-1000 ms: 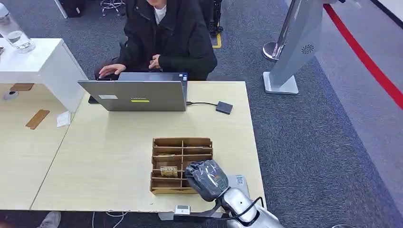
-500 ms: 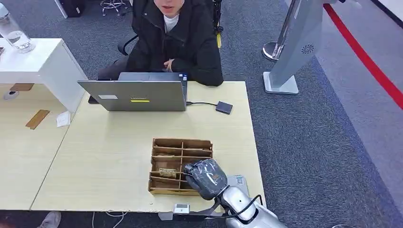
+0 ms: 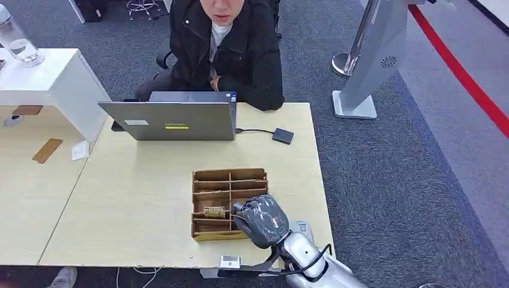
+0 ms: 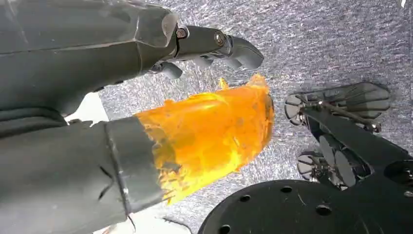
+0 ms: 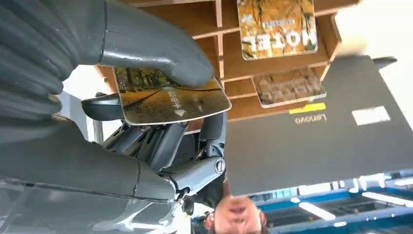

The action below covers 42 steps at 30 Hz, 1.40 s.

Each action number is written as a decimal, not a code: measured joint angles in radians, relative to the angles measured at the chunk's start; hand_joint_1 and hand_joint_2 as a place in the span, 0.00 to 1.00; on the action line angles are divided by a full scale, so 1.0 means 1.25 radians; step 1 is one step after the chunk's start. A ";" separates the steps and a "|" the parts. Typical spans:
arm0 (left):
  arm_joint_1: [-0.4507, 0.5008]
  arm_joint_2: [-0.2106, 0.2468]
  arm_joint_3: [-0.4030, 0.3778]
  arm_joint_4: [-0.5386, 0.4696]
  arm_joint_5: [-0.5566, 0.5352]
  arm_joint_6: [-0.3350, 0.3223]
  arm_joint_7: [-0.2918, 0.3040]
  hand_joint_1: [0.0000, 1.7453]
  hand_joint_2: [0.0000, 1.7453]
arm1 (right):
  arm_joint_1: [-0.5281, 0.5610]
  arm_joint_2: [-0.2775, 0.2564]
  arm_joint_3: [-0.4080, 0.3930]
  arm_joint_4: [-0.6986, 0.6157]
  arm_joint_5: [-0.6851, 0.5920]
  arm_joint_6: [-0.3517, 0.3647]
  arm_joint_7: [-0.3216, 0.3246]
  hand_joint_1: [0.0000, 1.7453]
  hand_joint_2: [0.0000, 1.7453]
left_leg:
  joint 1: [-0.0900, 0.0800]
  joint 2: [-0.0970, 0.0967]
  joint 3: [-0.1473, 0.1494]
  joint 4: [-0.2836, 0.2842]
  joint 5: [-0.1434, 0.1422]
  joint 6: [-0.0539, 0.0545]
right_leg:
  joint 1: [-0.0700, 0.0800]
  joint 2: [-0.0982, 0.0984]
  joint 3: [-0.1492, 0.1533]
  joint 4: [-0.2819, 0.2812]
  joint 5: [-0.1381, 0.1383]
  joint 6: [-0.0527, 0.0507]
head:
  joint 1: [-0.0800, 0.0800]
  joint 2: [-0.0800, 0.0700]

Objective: Pass the card to the sensor for recognition and then transmit it.

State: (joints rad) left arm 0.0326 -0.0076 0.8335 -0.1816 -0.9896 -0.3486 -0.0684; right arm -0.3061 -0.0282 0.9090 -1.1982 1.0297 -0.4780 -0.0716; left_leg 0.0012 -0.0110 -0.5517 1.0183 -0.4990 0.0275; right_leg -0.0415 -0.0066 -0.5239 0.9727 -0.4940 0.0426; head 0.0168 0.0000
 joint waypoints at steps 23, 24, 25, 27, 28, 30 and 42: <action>-0.086 -0.230 -0.031 -0.017 -0.025 0.733 -0.376 0.00 0.00 | 0.224 -0.061 -0.219 -0.251 0.191 -0.070 0.097 1.00 1.00 | -0.001 -0.001 -0.001 0.001 0.002 0.003 | -0.001 -0.001 -0.002 -0.002 0.004 0.002 | 0.000 0.000; -0.086 -0.230 -0.031 -0.016 -0.024 0.733 -0.383 0.00 0.00 | 0.228 -0.064 -0.225 -0.257 0.191 -0.073 0.097 1.00 1.00 | -0.001 -0.001 -0.001 0.001 0.002 0.003 | -0.001 -0.001 -0.002 -0.002 0.004 0.002 | 0.000 0.000; -0.086 -0.230 -0.031 -0.017 -0.024 0.733 -0.388 0.00 0.00 | 0.232 -0.067 -0.230 -0.262 0.192 -0.076 0.097 1.00 1.00 | -0.001 -0.001 -0.001 0.001 0.002 0.003 | -0.001 -0.001 -0.002 -0.002 0.004 0.002 | 0.000 0.000; -0.087 -0.230 -0.031 -0.017 -0.024 0.734 -0.392 0.00 0.00 | 0.241 -0.070 -0.239 -0.271 0.192 -0.079 0.097 1.00 1.00 | -0.001 -0.001 -0.001 0.001 0.002 0.003 | -0.001 -0.001 -0.002 -0.002 0.004 0.002 | 0.000 0.000; -0.087 -0.230 -0.031 -0.017 -0.024 0.735 -0.393 0.00 0.00 | 0.245 -0.072 -0.244 -0.276 0.192 -0.080 0.097 1.00 1.00 | -0.001 -0.001 -0.001 0.001 0.002 0.003 | -0.001 -0.001 -0.002 -0.002 0.004 0.002 | 0.000 0.000; -0.087 -0.230 -0.031 -0.017 -0.025 0.738 -0.388 0.00 0.00 | 0.253 -0.074 -0.252 -0.284 0.193 -0.081 0.097 1.00 1.00 | -0.001 -0.001 -0.001 0.001 0.002 0.003 | -0.001 -0.001 -0.002 -0.002 0.004 0.002 | 0.000 0.000; -0.086 -0.232 -0.031 -0.016 -0.014 0.754 -0.325 0.00 0.00 | 0.306 -0.078 -0.294 -0.317 0.135 -0.110 0.091 1.00 1.00 | -0.001 -0.001 -0.001 0.001 0.002 0.003 | -0.001 -0.001 -0.002 -0.002 0.004 0.002 | 0.000 0.000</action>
State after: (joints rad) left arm -0.0750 -0.2979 0.7954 -0.2022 -1.0067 0.5940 -0.4741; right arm 0.0765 -0.1251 0.5421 -1.5950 1.1982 -0.6149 0.0416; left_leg -0.0002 -0.0118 -0.5534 1.0194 -0.4964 0.0315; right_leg -0.0423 -0.0079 -0.5258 0.9703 -0.4888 0.0447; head 0.0164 0.0000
